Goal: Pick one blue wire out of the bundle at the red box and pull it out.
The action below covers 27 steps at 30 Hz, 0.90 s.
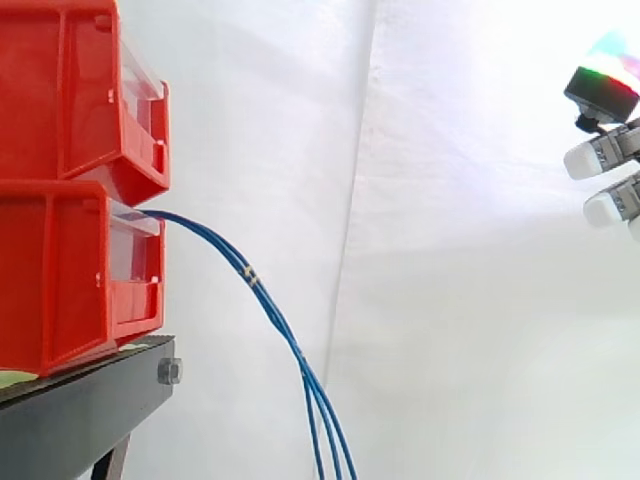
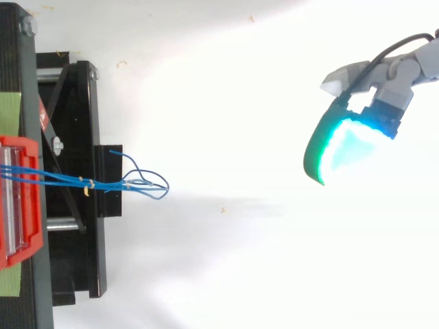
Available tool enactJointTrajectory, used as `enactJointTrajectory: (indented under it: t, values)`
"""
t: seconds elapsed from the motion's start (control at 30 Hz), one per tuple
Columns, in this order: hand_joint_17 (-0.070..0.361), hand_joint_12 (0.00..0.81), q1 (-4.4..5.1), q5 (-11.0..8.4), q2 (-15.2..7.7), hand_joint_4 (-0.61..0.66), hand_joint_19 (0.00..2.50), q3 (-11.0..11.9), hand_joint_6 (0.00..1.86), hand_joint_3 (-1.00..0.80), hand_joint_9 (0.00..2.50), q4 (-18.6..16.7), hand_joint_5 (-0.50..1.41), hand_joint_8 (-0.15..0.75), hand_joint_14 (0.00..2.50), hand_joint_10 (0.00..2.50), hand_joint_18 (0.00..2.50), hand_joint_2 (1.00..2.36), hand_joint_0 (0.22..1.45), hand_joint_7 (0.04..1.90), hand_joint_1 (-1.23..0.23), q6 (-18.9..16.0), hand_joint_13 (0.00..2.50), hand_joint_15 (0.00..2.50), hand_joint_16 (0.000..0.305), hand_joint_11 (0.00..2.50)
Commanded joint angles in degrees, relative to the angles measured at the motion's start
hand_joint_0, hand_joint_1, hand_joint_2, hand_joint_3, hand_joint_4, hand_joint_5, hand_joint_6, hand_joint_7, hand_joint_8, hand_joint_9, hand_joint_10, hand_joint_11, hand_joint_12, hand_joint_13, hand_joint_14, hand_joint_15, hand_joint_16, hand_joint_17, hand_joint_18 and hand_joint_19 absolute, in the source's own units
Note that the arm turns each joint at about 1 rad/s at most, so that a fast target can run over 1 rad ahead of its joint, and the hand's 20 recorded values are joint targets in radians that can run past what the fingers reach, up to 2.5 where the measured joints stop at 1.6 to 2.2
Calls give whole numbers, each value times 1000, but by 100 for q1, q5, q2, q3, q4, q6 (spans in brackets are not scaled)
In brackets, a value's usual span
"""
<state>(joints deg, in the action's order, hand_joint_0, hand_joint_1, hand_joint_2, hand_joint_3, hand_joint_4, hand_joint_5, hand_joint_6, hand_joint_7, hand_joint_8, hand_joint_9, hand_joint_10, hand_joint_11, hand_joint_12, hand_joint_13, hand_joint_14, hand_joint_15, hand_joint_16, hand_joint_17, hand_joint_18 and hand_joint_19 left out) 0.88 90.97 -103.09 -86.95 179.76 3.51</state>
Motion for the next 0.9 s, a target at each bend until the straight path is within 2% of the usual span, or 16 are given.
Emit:
enactJointTrajectory:
  t: [0.0, 0.87]
  values:
    - [106, 326, 0, 0, -1, 5, 23, -6, 501, -493, 0, -2, -300, 148, 0, 0, 0, 1001, 479, 693, -316, 0, 0, 44, 47, 0]
    - [108, 315, 0, -26, -1, -34, 37, 3, 501, -493, 0, -2, -300, 130, 0, 0, 0, 1000, 476, 638, -296, 44, 0, 38, 48, 0]
